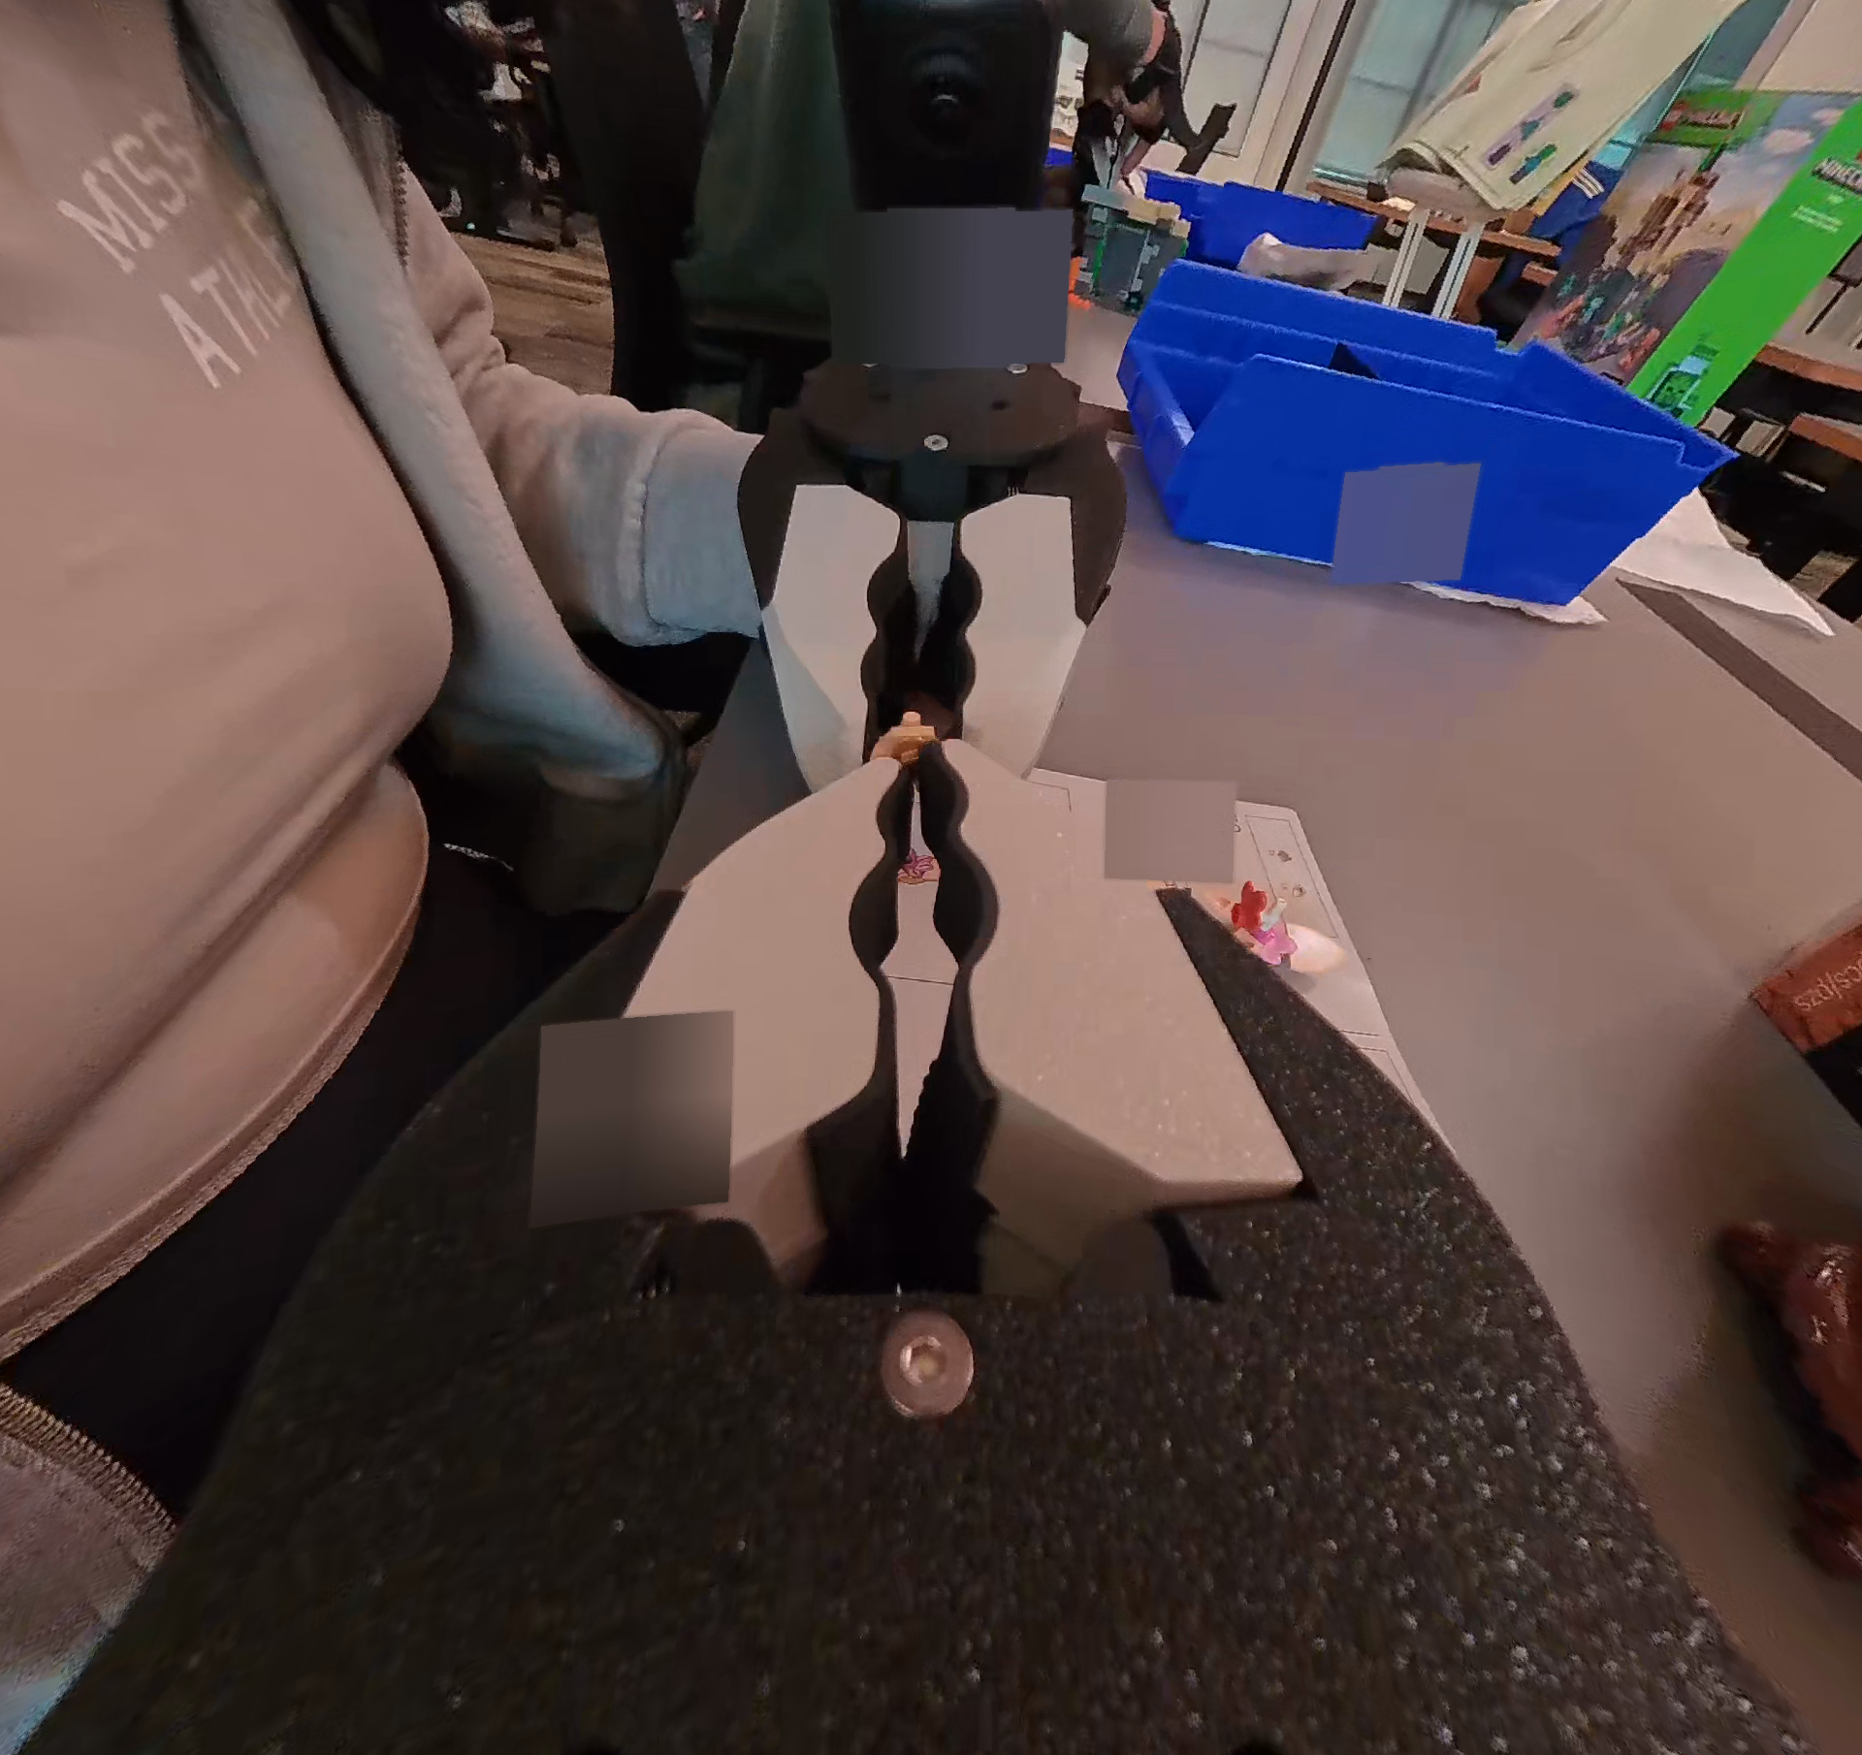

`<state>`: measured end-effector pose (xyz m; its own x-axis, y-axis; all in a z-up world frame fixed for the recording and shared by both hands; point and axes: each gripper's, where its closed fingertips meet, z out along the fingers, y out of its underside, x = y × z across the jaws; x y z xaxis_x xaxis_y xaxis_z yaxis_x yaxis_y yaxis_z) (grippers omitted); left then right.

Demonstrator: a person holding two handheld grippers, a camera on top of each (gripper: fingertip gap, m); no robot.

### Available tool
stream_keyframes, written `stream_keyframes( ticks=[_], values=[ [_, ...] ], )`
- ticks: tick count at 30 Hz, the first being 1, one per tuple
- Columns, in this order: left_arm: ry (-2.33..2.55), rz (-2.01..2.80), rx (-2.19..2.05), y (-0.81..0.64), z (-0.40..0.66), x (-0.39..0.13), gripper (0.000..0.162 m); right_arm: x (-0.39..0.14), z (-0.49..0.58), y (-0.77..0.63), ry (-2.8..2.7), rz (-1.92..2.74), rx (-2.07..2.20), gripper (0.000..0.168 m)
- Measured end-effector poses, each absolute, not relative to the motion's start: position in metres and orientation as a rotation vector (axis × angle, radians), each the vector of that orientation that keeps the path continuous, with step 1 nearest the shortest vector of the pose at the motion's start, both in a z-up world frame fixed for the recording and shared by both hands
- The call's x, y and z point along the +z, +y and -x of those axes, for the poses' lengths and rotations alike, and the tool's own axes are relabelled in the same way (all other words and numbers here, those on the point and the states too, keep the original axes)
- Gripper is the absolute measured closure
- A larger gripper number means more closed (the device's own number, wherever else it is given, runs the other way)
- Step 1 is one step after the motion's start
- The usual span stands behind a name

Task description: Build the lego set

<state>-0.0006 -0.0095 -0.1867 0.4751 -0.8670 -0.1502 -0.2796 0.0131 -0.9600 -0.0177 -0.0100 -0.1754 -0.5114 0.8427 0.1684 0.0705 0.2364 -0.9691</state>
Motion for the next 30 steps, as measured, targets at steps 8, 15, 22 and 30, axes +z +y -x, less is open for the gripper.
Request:
stream_keyframes(
  ticks=[8, 15, 22, 30],
  values=[
    [1.17, 1.628, -0.411, -0.01, 0.005, -0.209, 0.148, -0.193, 0.018, -0.015, -1.861, 1.0, 1.363, 0.167],
    [1.164, 1.783, -0.44, -0.009, 0.007, -0.232, 0.148, -0.215, 0.017, -0.01, -1.927, 1.112, 1.278, 0.166],
    [1.201, 1.898, -0.459, -0.009, 0.008, -0.246, 0.148, -0.221, 0.011, -0.005, -2.093, 0.925, 0.986, 0.158],
    [1.193, 1.919, -0.505, -0.01, 0.007, -0.246, 0.148, -0.229, 0.013, -0.005, -2.121, 0.828, 0.897, 0.162]
  ],
)
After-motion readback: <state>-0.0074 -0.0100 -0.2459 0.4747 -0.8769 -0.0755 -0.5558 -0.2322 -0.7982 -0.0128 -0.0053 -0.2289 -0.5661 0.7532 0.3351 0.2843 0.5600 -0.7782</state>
